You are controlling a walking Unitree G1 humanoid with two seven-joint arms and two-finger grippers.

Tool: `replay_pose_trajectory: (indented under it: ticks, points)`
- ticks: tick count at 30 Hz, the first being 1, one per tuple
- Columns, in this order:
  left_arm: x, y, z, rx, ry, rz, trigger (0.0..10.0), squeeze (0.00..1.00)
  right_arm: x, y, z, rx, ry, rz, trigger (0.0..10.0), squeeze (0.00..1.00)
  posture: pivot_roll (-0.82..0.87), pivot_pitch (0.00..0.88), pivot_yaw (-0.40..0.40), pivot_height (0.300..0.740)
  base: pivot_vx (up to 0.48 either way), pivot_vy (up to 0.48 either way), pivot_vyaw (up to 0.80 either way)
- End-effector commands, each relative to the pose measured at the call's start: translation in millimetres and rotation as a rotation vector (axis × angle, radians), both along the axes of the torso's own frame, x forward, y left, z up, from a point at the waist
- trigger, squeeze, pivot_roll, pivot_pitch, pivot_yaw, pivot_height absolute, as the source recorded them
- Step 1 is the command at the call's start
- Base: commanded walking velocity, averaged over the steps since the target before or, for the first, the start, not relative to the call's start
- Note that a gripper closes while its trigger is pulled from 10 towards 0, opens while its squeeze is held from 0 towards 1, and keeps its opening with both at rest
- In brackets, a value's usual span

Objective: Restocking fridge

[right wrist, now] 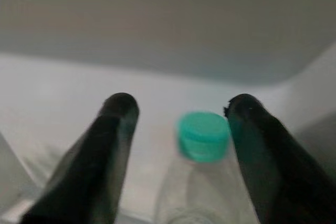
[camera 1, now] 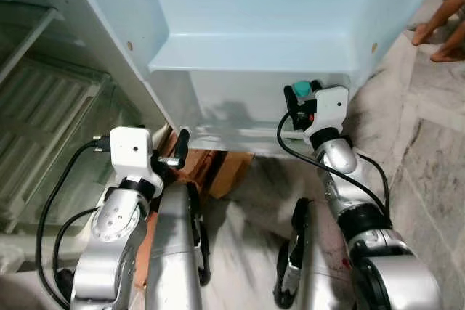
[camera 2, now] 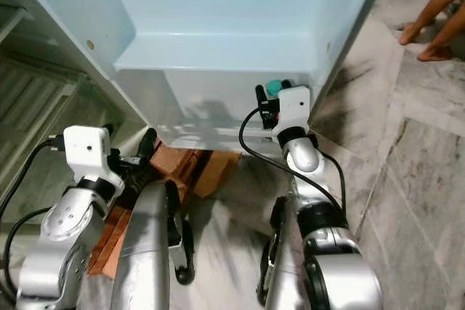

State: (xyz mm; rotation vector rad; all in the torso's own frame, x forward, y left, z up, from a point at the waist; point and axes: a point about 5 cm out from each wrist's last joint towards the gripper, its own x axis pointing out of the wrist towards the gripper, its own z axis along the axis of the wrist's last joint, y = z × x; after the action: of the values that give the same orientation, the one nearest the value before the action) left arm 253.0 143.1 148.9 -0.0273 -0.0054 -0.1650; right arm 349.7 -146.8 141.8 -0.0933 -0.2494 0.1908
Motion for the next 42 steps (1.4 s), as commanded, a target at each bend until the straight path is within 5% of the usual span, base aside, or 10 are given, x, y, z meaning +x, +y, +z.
replay_pose_trajectory:
  ticks: [1,8,9,10,11,12,13,25,35,42]
  points:
    - [-0.6,1.5,-5.3,0.007,0.012,0.000,10.0,0.00,-5.1,1.0,0.5,0.008,-0.006,-0.024,10.0,1.00,0.10,0.138,0.062,0.558,0.000,0.000,0.00]
    - [1.4,4.6,-11.7,0.001,0.021,0.028,10.0,0.00,-29.3,1.0,-7.1,0.025,0.004,-0.010,10.0,0.91,0.08,0.087,0.071,0.558,0.000,0.000,0.00]
    - [1.2,4.7,-13.5,0.000,0.024,0.028,10.0,0.00,-34.6,0.4,-7.7,0.014,-0.003,-0.009,10.0,0.82,0.08,0.078,0.072,0.558,0.000,0.000,0.00]
    - [1.3,4.5,-15.5,0.001,0.027,0.028,10.0,0.00,-38.8,-1.0,-8.7,0.005,-0.007,-0.015,10.0,0.56,0.07,0.064,0.071,0.558,0.000,0.000,0.00]
    - [1.5,4.3,-16.9,-0.001,0.028,0.027,10.0,0.00,-44.9,-2.6,-9.2,0.009,-0.002,-0.022,10.0,0.56,0.07,0.059,0.071,0.558,0.000,0.000,0.00]
    - [2.3,4.8,-19.4,-0.007,0.036,0.036,10.0,0.00,-52.0,-4.4,-10.1,0.009,-0.001,-0.030,10.0,0.15,0.06,0.037,0.073,0.558,0.000,0.000,0.00]
    - [3.7,6.1,-22.0,-0.001,0.048,0.053,10.0,0.00,-58.3,-5.8,-10.4,0.015,-0.002,-0.041,10.0,0.00,0.05,0.027,0.075,0.558,0.000,0.000,0.00]
    - [16.3,6.6,-39.3,0.029,0.102,0.026,10.0,0.00,-91.7,-1.7,-16.6,0.001,0.105,-0.008,10.0,0.00,0.00,0.000,0.103,0.558,0.000,0.000,0.00]
    - [26.0,8.2,-28.3,0.063,0.019,0.054,10.0,0.00,-86.1,-0.8,-6.5,0.065,0.061,-0.103,10.0,0.00,0.03,0.000,0.078,0.603,0.000,0.000,0.00]
    - [26.8,8.4,-26.9,0.088,0.007,0.049,10.0,0.00,-92.3,-17.6,-19.7,0.133,0.130,-0.218,10.0,0.00,0.01,0.000,0.079,0.653,0.000,0.000,0.00]
